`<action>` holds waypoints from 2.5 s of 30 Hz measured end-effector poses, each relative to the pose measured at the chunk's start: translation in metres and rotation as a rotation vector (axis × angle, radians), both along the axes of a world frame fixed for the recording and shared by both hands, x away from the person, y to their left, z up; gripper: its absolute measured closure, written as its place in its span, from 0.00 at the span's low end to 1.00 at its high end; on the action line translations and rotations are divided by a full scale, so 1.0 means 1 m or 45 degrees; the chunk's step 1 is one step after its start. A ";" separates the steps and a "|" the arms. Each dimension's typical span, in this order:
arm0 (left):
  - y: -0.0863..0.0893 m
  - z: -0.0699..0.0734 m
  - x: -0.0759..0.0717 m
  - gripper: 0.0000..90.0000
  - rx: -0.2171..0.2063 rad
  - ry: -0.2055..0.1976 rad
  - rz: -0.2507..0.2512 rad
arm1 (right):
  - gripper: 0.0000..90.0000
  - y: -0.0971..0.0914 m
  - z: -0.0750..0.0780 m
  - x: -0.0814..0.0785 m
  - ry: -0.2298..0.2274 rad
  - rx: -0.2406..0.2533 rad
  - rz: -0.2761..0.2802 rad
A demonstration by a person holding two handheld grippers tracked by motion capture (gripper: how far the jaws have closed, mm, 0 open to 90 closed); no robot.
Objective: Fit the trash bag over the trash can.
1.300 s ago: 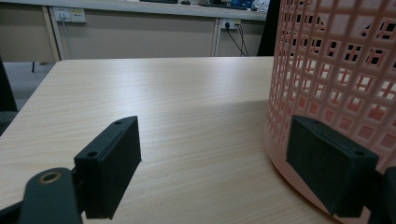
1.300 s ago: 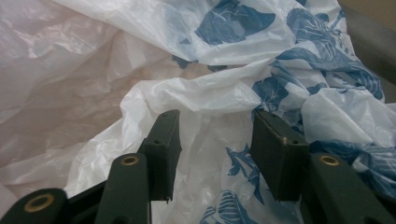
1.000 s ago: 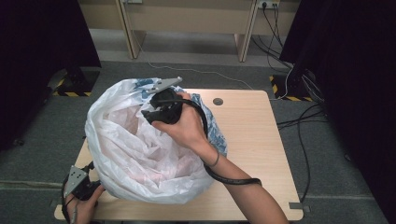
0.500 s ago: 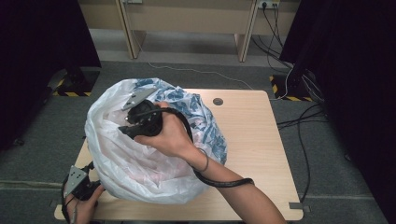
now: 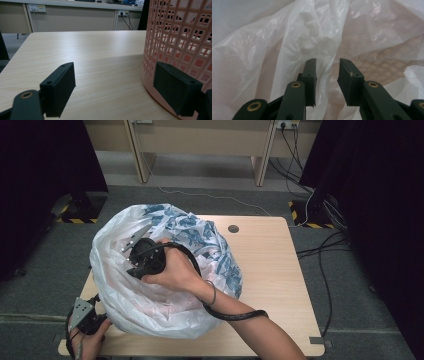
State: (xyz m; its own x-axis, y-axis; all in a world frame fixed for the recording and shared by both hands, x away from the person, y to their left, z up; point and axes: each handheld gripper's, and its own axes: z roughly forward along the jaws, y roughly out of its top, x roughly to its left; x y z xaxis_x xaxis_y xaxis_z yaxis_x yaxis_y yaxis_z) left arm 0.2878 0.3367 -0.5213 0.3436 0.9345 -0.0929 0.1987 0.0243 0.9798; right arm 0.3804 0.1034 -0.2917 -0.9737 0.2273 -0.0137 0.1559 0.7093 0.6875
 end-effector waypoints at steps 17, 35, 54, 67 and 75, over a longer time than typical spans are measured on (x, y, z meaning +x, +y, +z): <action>0.000 0.000 0.000 0.19 0.002 0.000 0.000 | 0.51 -0.009 0.011 0.002 -0.015 0.093 -0.066; 0.000 0.000 0.000 0.19 0.000 0.000 0.003 | 0.41 -0.059 0.052 0.012 -0.080 0.239 -0.215; 0.000 0.000 0.000 0.19 0.007 0.003 0.007 | 0.38 -0.108 0.060 0.015 -0.095 0.272 -0.313; 0.000 0.000 0.000 0.19 -0.001 -0.002 0.009 | 0.37 -0.138 0.059 0.014 -0.108 0.294 -0.368; 0.000 0.000 0.000 0.19 -0.001 -0.003 0.010 | 0.37 -0.159 0.059 0.012 -0.121 0.318 -0.410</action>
State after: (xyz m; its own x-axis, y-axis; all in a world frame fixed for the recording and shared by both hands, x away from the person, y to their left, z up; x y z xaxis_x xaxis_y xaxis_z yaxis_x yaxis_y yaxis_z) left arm 0.2876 0.3364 -0.5214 0.3369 0.9370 -0.0929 0.1963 0.0266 0.9802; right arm 0.3925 -0.0553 -0.2324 -0.8494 0.5277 -0.0055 0.2702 0.4440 0.8543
